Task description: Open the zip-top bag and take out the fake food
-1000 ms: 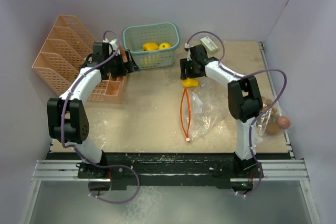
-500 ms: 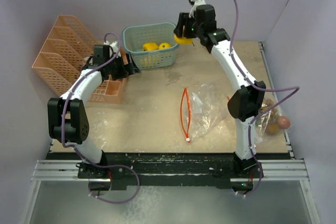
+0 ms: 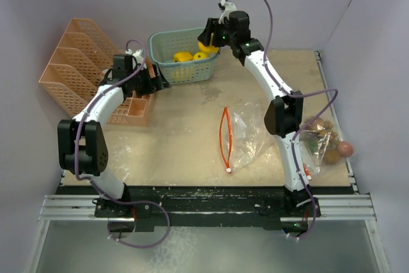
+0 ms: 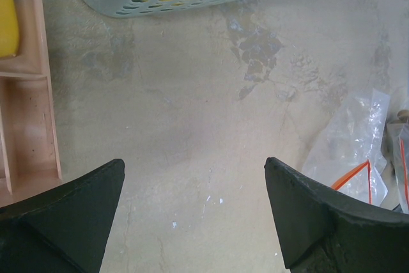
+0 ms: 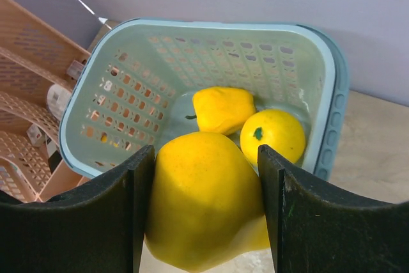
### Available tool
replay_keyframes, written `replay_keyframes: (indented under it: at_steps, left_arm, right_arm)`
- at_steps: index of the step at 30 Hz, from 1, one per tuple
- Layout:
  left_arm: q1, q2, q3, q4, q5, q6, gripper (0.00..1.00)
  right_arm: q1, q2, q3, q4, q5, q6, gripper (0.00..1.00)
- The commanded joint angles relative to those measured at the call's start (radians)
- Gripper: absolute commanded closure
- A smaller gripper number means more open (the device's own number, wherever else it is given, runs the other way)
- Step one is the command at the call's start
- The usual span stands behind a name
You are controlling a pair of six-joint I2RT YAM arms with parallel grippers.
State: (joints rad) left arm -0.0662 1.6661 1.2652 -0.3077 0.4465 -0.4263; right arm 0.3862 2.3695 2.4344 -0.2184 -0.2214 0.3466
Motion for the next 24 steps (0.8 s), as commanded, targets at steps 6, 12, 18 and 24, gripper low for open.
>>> replay_keyframes:
  at_steps: [6,12,18,24]
  left_arm:
    - [0.008,-0.037,-0.001,0.029,0.043,0.003,0.07]
    - [0.007,-0.024,0.003,0.028,0.044,0.003,0.07]
    - [0.008,-0.014,0.01,0.024,0.043,0.006,0.07]
    - [0.008,-0.002,0.02,0.017,0.051,0.009,0.08]
  right_arm:
    - [0.003,0.033,0.081,0.173,-0.129,0.013,0.91]
    - [0.003,0.056,0.081,0.226,-0.203,0.014,0.89]
    - [0.003,0.109,0.141,0.248,-0.256,0.049,0.62]
    - [-0.008,0.105,0.116,0.26,-0.237,0.055,0.18]
